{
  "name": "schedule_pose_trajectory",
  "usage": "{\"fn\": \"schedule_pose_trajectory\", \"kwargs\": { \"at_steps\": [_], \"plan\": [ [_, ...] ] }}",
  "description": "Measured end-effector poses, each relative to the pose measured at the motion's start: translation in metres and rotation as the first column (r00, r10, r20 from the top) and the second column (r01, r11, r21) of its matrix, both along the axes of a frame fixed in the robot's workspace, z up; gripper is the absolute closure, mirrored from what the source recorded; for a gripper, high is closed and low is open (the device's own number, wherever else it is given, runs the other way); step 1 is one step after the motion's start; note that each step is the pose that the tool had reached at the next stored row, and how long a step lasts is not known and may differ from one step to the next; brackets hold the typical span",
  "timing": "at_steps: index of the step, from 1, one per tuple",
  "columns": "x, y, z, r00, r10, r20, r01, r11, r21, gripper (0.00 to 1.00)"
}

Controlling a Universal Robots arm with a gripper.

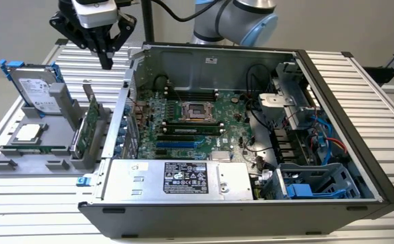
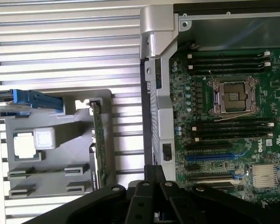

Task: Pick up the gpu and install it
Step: 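Reach for the gpu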

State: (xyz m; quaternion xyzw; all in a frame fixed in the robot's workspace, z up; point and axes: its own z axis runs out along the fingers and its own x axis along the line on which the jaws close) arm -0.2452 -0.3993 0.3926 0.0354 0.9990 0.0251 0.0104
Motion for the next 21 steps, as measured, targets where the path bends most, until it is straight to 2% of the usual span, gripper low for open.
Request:
{"fn": "schedule_pose_trajectory", "kwargs": {
  "at_steps": [9,21],
  "plan": [
    [-0.0124,0.0000,0.0000,1.0000,0.000,0.0000,0.000,1.0000,0.0000,1.00],
    [-0.0159,0.0000,0.0000,1.0000,0.000,-0.0001,0.000,1.0000,0.0000,1.00]
  ]
}}
